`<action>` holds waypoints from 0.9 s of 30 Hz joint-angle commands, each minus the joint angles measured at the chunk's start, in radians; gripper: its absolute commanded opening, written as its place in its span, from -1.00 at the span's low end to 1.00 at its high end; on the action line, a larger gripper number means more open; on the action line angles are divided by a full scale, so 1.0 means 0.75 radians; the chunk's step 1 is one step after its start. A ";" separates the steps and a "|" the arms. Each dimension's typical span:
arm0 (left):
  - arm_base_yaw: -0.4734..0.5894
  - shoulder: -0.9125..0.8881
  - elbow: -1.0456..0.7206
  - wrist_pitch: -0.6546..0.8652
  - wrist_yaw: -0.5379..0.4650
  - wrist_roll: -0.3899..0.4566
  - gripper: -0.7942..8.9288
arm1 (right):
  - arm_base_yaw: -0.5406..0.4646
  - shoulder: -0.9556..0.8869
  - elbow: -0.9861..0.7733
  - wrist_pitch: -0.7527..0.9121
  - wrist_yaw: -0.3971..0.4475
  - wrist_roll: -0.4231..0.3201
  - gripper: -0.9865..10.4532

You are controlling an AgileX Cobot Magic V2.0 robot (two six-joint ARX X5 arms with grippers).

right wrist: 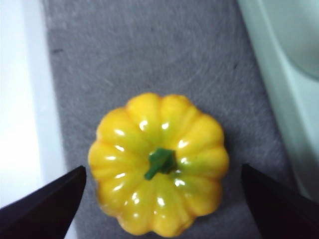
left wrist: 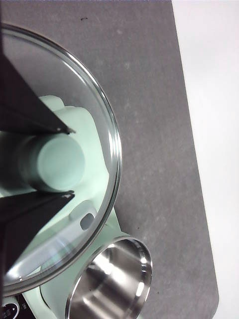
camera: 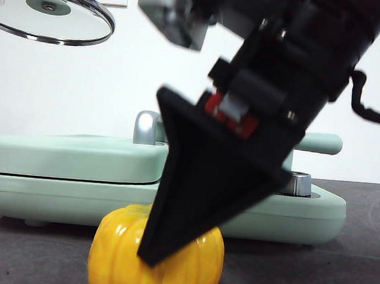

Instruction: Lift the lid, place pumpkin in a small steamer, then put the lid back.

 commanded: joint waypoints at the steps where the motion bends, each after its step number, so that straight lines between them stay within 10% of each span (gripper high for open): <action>1: -0.001 -0.001 0.019 0.043 -0.001 0.005 -0.82 | 0.021 0.052 0.016 0.012 -0.006 0.066 -0.03; 15: -0.001 -0.001 0.019 0.042 -0.001 0.005 -0.82 | 0.021 -0.124 0.047 -0.271 -0.026 0.383 -0.20; 27: -0.001 -0.001 0.019 0.043 -0.001 0.005 -0.82 | -0.044 -0.276 0.404 -1.020 0.123 0.626 -0.20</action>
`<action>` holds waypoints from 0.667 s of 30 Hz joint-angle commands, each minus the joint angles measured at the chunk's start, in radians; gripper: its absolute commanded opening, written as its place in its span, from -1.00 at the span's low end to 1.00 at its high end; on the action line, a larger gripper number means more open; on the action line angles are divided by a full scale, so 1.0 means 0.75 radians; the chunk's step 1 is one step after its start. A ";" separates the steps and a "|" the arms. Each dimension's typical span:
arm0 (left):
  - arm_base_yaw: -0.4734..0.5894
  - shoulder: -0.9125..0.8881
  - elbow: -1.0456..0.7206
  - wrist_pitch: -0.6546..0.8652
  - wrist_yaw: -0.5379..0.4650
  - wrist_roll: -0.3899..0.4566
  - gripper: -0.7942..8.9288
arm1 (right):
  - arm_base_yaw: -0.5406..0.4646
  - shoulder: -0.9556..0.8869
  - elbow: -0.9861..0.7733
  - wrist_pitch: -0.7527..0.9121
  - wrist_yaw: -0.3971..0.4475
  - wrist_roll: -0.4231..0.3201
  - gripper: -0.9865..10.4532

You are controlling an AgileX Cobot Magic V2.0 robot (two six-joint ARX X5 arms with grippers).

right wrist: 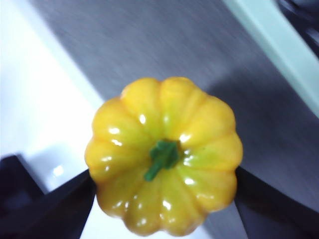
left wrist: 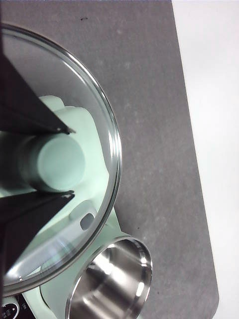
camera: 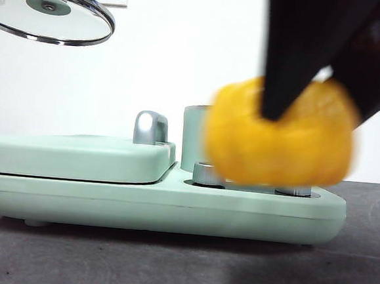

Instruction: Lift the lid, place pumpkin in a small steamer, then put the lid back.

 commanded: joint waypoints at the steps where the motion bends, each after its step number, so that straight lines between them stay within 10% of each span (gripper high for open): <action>1: -0.001 -0.001 0.019 0.043 -0.001 0.005 -0.82 | -0.007 0.008 0.129 -0.199 0.083 0.062 -0.20; 20: -0.001 -0.001 0.019 0.043 -0.001 0.005 -0.82 | -0.362 0.171 0.732 -0.529 0.191 -0.062 -0.20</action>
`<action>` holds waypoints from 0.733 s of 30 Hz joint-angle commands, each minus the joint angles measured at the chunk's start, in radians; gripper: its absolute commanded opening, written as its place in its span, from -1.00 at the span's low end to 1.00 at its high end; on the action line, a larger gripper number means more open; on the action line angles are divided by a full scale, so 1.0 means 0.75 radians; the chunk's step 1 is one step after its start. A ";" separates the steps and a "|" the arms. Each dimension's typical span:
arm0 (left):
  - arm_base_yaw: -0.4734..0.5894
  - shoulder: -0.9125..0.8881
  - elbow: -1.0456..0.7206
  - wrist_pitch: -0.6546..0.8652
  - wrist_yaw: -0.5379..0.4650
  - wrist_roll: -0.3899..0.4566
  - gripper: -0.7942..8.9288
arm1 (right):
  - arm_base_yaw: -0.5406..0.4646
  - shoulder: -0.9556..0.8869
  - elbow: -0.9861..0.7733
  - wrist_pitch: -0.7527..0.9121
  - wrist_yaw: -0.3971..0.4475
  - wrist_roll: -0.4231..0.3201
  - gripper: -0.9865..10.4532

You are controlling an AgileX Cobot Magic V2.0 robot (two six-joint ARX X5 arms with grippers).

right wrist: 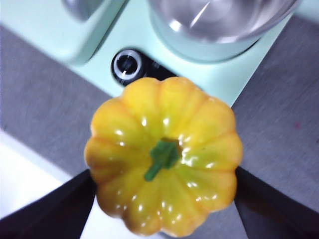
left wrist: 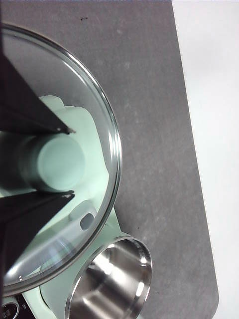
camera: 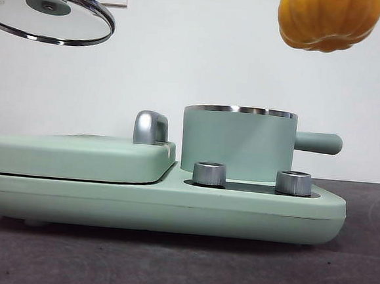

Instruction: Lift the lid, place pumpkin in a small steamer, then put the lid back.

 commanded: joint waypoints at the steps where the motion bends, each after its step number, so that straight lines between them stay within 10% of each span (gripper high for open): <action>1: -0.001 -0.001 0.019 0.043 -0.001 0.005 -0.82 | -0.031 0.068 0.095 -0.098 0.007 -0.079 -0.20; 22: -0.001 -0.001 0.019 0.043 -0.001 0.005 -0.82 | -0.211 0.588 0.490 0.067 0.024 -0.292 -0.20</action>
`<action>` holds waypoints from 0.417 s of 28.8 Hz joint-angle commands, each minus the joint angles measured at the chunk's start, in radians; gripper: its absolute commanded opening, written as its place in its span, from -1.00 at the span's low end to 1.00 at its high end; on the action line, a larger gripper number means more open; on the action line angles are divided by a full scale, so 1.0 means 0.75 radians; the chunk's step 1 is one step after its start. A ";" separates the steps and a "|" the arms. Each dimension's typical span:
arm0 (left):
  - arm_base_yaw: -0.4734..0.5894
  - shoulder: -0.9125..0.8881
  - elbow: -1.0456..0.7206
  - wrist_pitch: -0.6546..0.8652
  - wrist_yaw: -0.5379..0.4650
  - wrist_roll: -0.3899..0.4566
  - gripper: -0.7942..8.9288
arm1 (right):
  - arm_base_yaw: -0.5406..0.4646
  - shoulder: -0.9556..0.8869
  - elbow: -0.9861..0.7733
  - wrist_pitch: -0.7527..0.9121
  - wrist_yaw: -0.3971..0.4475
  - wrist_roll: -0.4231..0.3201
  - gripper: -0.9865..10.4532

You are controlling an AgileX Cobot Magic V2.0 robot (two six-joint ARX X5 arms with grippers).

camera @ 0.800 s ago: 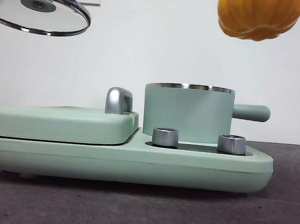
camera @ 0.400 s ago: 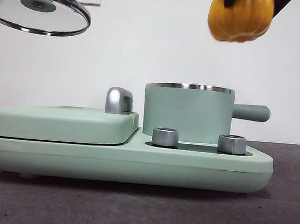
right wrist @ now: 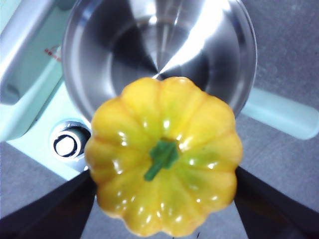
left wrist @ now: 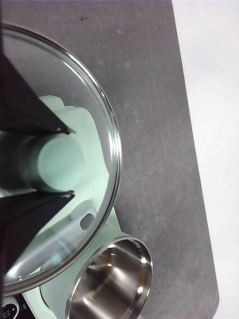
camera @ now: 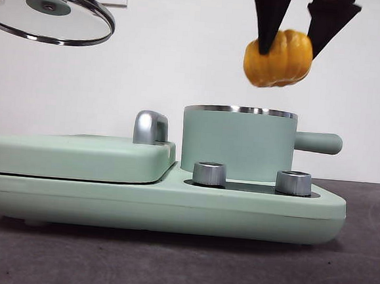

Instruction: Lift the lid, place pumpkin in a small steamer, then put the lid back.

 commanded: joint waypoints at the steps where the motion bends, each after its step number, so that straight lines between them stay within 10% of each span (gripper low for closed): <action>1: -0.001 -0.001 0.019 0.043 -0.001 0.005 -0.82 | 0.005 0.064 0.046 0.065 -0.006 -0.028 -0.20; 12: -0.001 0.000 0.019 0.044 -0.001 0.005 -0.82 | -0.016 0.209 0.046 0.200 -0.039 -0.064 -0.20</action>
